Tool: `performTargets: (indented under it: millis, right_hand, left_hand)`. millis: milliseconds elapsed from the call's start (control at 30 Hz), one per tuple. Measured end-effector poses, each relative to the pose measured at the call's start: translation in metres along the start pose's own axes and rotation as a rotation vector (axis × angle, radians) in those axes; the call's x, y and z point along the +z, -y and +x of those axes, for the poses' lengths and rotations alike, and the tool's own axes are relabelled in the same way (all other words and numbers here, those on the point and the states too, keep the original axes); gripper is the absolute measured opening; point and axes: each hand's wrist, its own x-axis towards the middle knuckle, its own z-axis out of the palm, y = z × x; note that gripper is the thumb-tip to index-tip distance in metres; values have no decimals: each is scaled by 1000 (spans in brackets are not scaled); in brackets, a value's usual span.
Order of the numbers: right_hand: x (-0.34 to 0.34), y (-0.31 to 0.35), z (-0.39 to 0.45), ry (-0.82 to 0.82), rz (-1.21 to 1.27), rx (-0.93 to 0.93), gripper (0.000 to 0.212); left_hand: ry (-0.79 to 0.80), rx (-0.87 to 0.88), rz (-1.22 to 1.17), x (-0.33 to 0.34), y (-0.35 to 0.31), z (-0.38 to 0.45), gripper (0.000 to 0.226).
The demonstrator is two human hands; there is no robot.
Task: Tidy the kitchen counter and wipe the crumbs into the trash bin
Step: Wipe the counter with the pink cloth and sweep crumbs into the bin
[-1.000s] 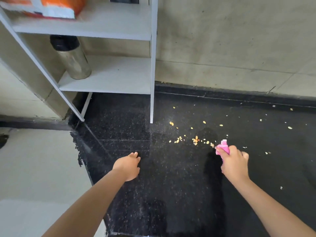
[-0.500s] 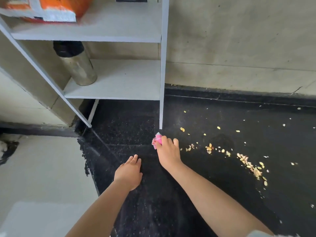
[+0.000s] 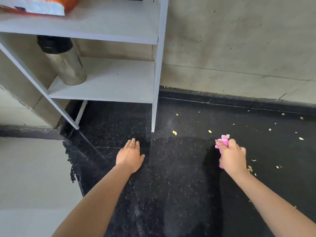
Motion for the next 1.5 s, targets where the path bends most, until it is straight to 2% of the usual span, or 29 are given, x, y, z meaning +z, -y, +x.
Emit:
performTargets:
  millis: [233,300,333,467,600,733,867,1033,1133,1233,1400,1500]
  right_hand:
    - [-29,105,15,-143,225,-299,75]
    - [-35,137,14,-107,294,-331,74]
    - [-32,151,13,-33,321,-341,71]
    - [-8,185,3,126,107,-537,63]
    - [-2,182,11,94,70,-530,48]
    - [1,151,30,86,69,-436,47]
    - [3,106,52,85,41,-211,78]
    - [6,39,43,106,29,81,59]
    - [4,28,35,118,59,144,53]
    - [-5,51,28,41,158,11,61]
    - [-33,120,44,-16,170,-286,73]
    - [-29,166,71,-6,272,-383,62]
  left_hand:
    - [86,33,89,4,-1,8,69]
    - [83,61,95,1,4,10,69]
    - [88,74,93,0,6,12,69]
    - [158,111,54,-3,18,18,71]
    - [201,134,58,-7,27,24,70]
    - [229,146,61,-9,26,23,69]
    - [231,153,79,-13,24,25,64]
    - [234,148,109,-18,22,23,60]
    - [251,154,72,-21,27,21,59]
    - [249,160,61,-19,28,20,58]
    - [248,162,102,-20,26,20,55]
    - [244,157,153,-22,23,25,54]
